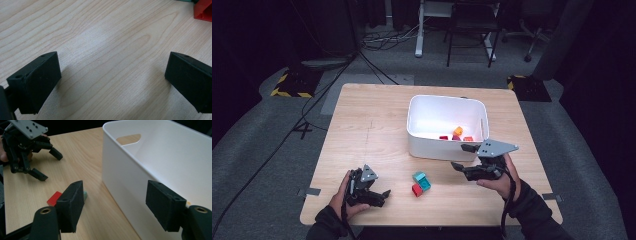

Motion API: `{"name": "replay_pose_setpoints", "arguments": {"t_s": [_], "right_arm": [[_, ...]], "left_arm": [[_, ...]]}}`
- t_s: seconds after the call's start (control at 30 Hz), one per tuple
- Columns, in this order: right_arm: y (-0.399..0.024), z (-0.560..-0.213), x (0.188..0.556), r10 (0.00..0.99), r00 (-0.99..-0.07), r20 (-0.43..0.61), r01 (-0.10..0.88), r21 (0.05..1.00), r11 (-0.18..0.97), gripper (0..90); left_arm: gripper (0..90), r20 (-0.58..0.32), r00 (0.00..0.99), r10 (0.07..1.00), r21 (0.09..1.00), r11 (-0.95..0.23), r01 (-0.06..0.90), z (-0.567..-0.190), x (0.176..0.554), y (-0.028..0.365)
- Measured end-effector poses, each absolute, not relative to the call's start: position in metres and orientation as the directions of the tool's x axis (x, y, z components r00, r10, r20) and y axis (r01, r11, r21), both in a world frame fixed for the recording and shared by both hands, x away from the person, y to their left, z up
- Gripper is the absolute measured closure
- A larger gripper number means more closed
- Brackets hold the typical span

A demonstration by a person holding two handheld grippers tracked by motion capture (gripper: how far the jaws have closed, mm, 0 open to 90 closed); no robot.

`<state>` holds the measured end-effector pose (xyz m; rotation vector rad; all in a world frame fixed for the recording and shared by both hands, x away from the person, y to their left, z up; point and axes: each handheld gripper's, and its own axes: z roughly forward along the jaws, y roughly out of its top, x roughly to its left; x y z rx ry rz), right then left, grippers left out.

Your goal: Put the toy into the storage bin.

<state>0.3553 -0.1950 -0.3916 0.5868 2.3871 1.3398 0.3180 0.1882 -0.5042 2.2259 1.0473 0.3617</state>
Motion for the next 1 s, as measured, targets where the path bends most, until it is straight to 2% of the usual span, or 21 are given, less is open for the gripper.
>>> {"name": "replay_pose_setpoints", "arguments": {"t_s": [0.5, 0.67, 1.0], "right_arm": [[-0.148, -0.471, 0.350, 0.432, -0.902, 0.002, 0.261, 0.799, 0.541, 32.1], [-0.138, -0.487, 0.350, 0.424, -0.905, 0.039, 0.291, 0.784, 0.549, 32.2], [-0.120, -0.502, 0.348, 0.425, -0.905, 0.022, 0.292, 0.758, 0.583, 33.1]], "left_arm": [[0.6, -0.024, 0.644, 0.765, 0.655, -0.475, 0.588, -0.504, 0.318, 0.188], [0.6, -0.022, 0.644, 0.765, 0.656, -0.475, 0.587, -0.504, 0.318, 0.188], [0.6, -0.022, 0.643, 0.765, 0.656, -0.475, 0.587, -0.504, 0.318, 0.188]]}}
